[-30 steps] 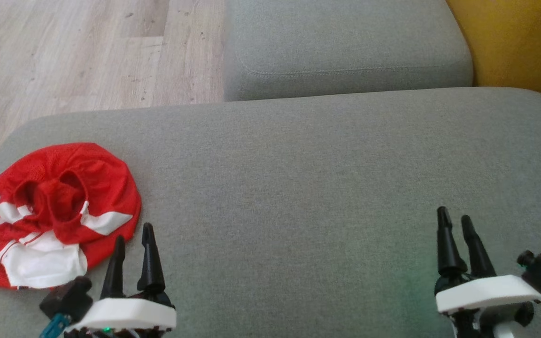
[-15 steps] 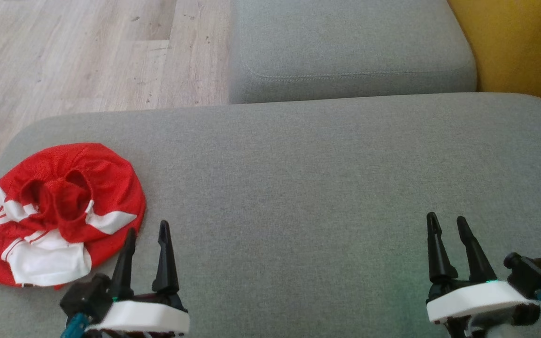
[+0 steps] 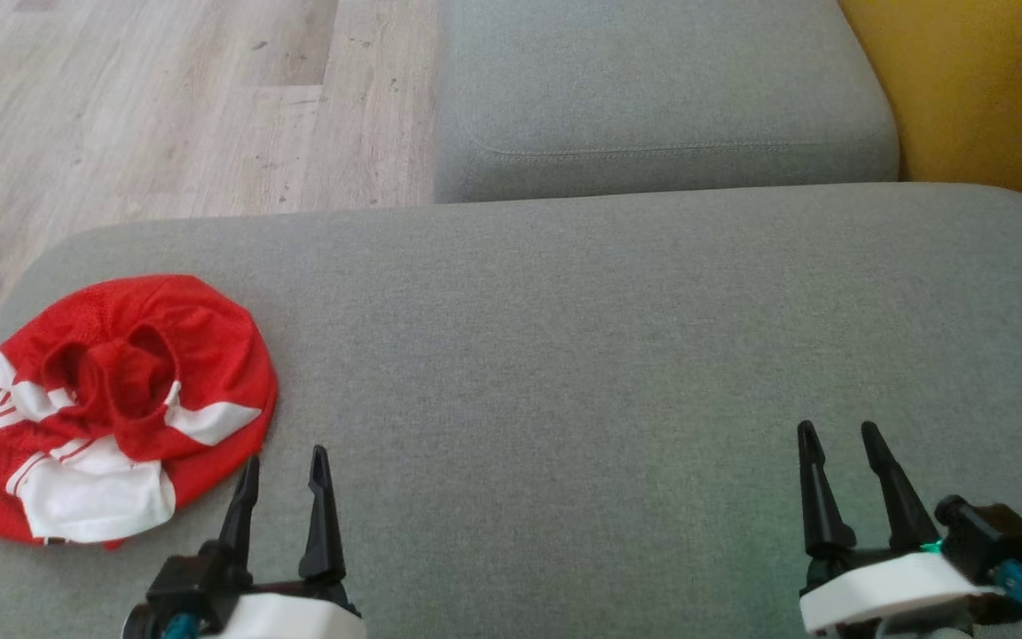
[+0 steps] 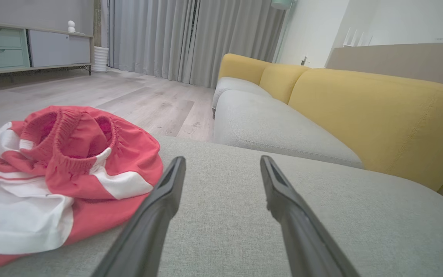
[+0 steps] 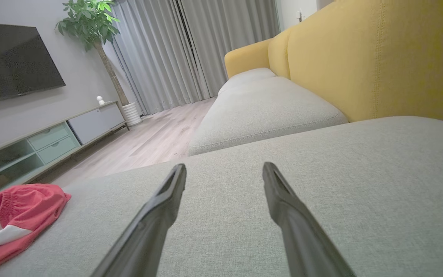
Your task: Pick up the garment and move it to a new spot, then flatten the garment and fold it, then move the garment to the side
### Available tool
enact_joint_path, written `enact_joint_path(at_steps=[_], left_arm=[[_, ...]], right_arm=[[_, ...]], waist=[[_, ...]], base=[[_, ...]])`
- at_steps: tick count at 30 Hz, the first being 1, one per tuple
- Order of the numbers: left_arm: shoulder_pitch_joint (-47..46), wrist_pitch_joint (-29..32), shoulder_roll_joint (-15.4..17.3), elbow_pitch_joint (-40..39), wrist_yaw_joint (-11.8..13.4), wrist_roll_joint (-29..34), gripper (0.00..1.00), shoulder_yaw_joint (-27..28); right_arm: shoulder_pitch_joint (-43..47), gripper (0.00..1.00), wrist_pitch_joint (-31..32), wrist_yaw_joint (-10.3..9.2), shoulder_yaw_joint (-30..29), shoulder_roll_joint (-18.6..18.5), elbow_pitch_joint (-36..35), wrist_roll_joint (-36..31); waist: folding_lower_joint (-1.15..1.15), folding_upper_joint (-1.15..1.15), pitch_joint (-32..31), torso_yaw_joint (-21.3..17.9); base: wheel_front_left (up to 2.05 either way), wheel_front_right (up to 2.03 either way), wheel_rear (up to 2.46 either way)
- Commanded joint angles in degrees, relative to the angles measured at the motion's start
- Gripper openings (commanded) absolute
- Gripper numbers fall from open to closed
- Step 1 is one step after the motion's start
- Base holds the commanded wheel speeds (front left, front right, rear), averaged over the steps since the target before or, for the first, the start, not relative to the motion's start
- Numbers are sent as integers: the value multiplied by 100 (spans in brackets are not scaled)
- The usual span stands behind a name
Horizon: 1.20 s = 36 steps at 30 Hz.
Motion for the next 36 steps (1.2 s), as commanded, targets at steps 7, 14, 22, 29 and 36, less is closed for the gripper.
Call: enact_joint_path(at_steps=[7,14,22,29,36], left_arm=[[-170,-192,26,-119,36,416,100,80],[-128,-310,27,-156,90,899,100,8],[-121,-357,28,-77,293,1107,100,51],[-128,-357,28,-67,398,1002,100,123],[-125,-357,28,-24,413,1021,100,147]], right_arm=[[-112,100,-189,-4,133,-42,-180,-621],[-69,100,-307,-4,170,-44,-193,-1092],[-29,100,-355,-4,158,-44,-111,-1240],[-30,100,-355,-4,81,-44,155,-1123],[-27,100,-355,-4,23,-44,279,-1115]], waist=[[-1,0,-30,28],[-1,0,-64,38],[-1,0,-72,46],[-1,0,-70,67],[-1,0,-63,65]], base=[[0,0,0],[0,0,0],[0,0,0],[0,0,0],[0,0,0]])
